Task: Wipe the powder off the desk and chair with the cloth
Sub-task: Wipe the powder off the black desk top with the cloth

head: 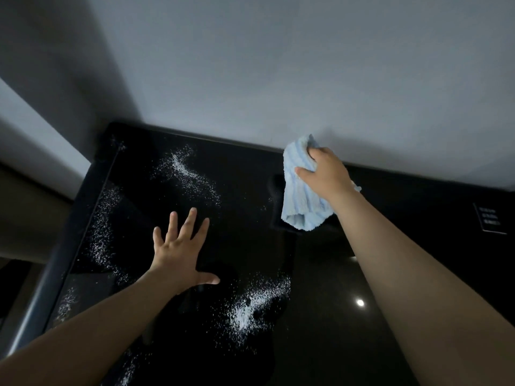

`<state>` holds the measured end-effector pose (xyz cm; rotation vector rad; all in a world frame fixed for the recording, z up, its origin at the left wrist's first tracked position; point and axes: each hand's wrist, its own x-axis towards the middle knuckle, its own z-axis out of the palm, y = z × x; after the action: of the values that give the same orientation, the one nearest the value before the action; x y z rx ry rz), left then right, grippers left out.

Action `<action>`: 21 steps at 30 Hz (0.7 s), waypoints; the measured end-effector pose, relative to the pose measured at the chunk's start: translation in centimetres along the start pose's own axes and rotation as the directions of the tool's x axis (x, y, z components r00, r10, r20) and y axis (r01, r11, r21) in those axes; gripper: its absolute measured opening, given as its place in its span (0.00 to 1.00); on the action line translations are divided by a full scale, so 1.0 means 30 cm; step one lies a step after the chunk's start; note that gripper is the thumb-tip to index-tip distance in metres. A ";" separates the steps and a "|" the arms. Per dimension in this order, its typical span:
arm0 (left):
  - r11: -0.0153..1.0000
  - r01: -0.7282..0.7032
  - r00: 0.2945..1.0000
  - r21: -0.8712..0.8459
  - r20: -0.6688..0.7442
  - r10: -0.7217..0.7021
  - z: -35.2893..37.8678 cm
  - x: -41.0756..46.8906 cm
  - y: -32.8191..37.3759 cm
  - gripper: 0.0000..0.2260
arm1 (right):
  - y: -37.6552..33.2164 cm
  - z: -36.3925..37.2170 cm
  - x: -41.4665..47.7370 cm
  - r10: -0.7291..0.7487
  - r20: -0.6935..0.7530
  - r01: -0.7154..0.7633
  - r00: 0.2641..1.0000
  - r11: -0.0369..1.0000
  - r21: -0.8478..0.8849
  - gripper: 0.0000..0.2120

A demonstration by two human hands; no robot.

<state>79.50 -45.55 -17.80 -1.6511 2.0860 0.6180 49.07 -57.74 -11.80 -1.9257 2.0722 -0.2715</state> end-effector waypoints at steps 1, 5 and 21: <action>1.000 0.007 1.000 -0.009 0.000 -0.007 0.007 0.005 0.000 0.59 | -0.001 0.016 0.031 -0.010 0.015 0.010 1.000 1.000 -0.010 0.22; 0.999 0.026 1.000 -0.023 0.008 -0.026 0.015 0.018 0.001 0.60 | -0.007 0.088 0.119 0.000 0.070 0.005 0.998 0.998 -0.066 0.21; 0.999 0.034 0.999 -0.022 0.032 -0.033 0.005 0.019 0.008 0.60 | -0.006 0.181 0.140 0.056 0.086 -0.046 0.995 0.993 -0.112 0.27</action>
<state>79.14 -45.87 -18.22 -1.6748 2.0320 0.6547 50.87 -61.60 -17.19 -1.9063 2.1146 -0.0596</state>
